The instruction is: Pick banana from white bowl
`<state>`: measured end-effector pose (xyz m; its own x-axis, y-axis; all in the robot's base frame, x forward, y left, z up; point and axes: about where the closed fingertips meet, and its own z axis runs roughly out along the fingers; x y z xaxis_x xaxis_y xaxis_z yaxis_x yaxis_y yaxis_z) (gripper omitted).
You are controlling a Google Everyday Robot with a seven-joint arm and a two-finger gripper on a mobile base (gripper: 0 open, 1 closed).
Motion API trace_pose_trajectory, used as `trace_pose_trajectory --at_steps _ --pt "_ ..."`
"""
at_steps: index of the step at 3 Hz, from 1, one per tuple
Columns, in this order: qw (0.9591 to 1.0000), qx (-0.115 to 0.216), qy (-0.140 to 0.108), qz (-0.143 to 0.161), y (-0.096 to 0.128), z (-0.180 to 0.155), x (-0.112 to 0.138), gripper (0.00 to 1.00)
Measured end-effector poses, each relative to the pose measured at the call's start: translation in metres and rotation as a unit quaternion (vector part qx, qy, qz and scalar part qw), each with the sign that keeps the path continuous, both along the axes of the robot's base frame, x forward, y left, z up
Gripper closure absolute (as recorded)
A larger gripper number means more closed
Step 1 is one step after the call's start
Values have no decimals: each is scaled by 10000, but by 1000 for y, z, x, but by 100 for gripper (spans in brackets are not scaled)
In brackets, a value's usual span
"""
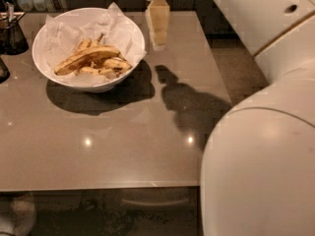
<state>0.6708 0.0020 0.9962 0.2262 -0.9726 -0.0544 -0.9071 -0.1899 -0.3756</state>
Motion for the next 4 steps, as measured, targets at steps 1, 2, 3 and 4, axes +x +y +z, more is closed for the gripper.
trace_pose_trajectory --at_steps 1,2,3,4 --pt "9999 63 -116 108 10 -1 8 0" --pt "9991 -35 -74 407 33 -8 18 0" --pt "9974 -180 -4 701 55 -19 23 0" --pt "9974 -117 -102 705 59 -19 28 0"
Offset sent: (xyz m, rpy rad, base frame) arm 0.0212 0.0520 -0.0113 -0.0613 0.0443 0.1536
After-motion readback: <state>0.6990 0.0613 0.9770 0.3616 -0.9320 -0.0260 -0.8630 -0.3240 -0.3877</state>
